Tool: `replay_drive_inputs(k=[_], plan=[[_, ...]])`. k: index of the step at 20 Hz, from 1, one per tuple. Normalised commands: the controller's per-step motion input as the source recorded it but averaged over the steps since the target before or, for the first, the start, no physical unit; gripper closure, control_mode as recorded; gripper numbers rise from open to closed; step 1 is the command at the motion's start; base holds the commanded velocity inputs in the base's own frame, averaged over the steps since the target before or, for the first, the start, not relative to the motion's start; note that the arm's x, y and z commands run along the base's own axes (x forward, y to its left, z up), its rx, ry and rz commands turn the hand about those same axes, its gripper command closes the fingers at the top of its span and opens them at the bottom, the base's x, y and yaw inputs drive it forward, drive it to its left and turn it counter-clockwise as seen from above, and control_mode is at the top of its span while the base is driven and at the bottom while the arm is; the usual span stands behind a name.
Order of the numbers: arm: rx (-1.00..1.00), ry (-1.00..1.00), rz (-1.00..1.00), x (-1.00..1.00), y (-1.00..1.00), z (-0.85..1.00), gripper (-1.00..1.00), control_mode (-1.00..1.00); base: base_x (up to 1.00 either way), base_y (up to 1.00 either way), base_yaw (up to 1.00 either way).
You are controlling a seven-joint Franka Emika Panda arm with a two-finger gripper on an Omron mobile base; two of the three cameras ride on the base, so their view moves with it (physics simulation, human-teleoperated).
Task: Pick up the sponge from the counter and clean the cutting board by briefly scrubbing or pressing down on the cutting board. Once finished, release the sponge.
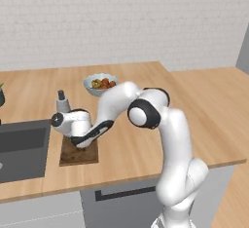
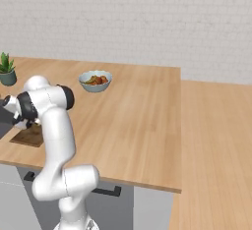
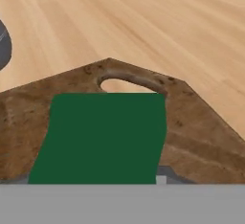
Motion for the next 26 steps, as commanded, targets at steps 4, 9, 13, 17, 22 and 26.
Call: replay_drive_inputs(k=[4, 9, 13, 17, 22, 26], plan=[[-0.04, 0.00, 0.06, -1.00, -0.50, -0.92, 1.00, -1.00, 0.00, 0.00, 0.00], [-0.01, 0.00, 0.05, -1.00, -0.48, -0.76, 1.00, -1.00, 0.00, 0.00, 0.00], [0.00, -0.04, 0.04, -0.70, -0.50, -0.58, 1.00, -1.00, 0.00, 0.00, 0.00], [0.00, -0.17, 0.01, 0.19, -0.73, -0.30, 1.00, -1.00, 0.00, 0.00, 0.00], [-0.01, -0.13, 0.00, 0.81, -0.33, -0.44, 1.00, -1.00, 0.00, 0.00, 0.00], [-0.08, 0.00, -0.01, 1.00, -0.01, -0.82, 1.00, -1.00, 0.00, 0.00, 0.00]])
